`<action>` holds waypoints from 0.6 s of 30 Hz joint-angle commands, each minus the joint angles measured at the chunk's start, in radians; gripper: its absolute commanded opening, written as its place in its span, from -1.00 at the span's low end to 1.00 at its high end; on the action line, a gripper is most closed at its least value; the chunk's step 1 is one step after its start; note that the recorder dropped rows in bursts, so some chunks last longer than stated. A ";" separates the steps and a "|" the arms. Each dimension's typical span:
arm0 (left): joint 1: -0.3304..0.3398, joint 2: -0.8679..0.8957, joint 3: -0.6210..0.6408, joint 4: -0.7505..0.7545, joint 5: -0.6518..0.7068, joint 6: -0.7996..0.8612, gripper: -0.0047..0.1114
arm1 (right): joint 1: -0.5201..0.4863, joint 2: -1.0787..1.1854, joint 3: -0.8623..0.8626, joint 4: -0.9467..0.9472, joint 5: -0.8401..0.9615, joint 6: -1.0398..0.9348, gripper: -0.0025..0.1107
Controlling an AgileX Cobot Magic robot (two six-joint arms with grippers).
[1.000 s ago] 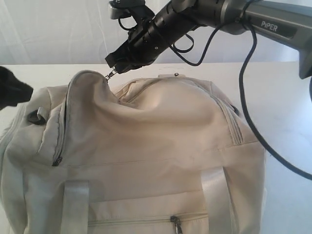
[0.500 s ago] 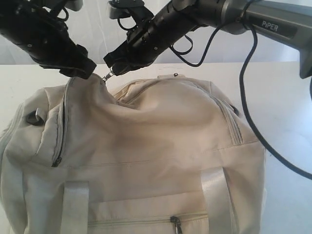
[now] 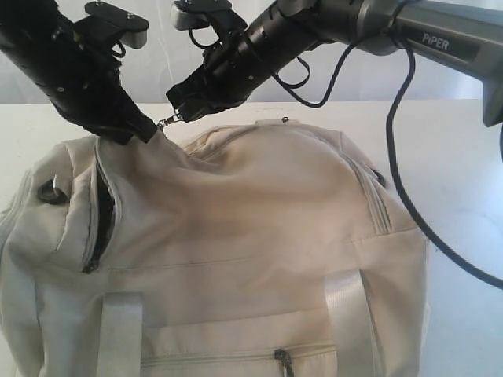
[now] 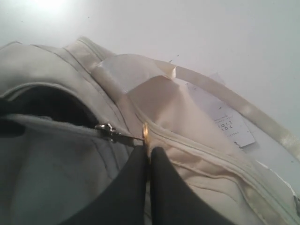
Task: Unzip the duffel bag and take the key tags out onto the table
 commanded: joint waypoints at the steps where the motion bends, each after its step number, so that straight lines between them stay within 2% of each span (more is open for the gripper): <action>1: 0.003 -0.066 -0.006 0.014 0.145 0.022 -0.92 | -0.008 -0.008 -0.004 -0.010 -0.035 -0.013 -0.96; 6: 0.003 -0.076 0.010 0.049 0.243 0.022 -0.92 | -0.013 -0.008 -0.004 -0.034 -0.043 -0.001 -0.96; 18: 0.003 -0.076 0.092 0.087 0.197 0.016 -0.92 | -0.013 -0.031 -0.004 -0.319 -0.052 0.140 -0.96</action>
